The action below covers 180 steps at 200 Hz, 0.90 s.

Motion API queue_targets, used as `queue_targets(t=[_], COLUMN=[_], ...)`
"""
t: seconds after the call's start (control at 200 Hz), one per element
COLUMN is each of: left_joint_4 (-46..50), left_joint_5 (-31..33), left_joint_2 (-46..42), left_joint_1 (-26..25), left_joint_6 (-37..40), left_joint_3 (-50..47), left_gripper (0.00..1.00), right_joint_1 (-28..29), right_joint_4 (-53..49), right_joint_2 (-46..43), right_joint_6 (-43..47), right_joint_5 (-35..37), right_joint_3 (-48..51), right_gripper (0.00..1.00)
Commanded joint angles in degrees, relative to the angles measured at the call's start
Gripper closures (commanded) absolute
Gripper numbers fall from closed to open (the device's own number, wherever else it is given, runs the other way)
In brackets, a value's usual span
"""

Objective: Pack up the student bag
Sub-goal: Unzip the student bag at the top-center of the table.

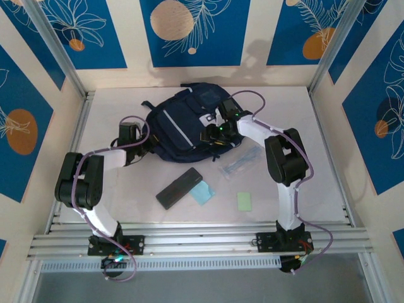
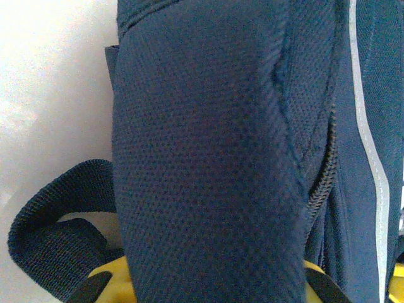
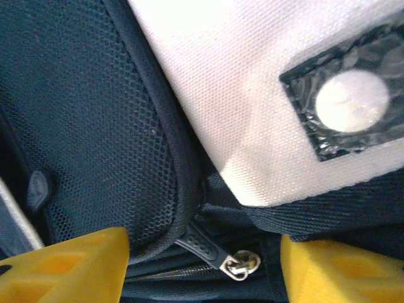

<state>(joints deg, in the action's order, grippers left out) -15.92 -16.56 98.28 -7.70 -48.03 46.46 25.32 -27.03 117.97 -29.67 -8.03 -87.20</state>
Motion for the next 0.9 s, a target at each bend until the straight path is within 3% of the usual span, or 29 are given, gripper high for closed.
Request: queue_targets(t=[0.0, 0.165, 0.43, 0.6, 0.73, 0.895], left_joint_4=[-5.5, -6.6, 1.4, 12.4, 24.4, 33.4], left_joint_5=[-2.6, -2.3, 0.3, 2.8, 5.1, 2.6], left_joint_2=[1.9, 3.5, 4.2, 3.5, 1.7, -1.7], left_joint_1=[0.1, 0.1, 1.3, 3.1, 3.1, 1.2], left_joint_6=[-2.3, -3.3, 4.0, 10.9, 18.5, 23.1], left_joint_3=[2.0, 3.9, 10.8, 17.6, 23.6, 26.0], left_gripper=[0.98, 0.99, 0.97, 0.62, 0.43, 0.39], right_joint_1=[5.0, 7.8, 2.8, -1.2, -4.9, -7.9], right_joint_4=[6.4, 8.5, 5.4, 1.4, 0.3, 4.1], right_joint_2=[0.0, -2.1, -9.2, -14.9, -15.2, -11.4], right_joint_6=[-2.5, -4.6, -2.7, -2.2, -5.1, -7.8], right_joint_5=[-12.2, -15.4, -12.9, -6.7, -1.5, -1.5], right_joint_3=[1.0, 3.2, 7.0, 8.7, 9.2, 7.8], right_gripper=[0.38, 0.38, 0.39, 0.39, 0.40, 0.44])
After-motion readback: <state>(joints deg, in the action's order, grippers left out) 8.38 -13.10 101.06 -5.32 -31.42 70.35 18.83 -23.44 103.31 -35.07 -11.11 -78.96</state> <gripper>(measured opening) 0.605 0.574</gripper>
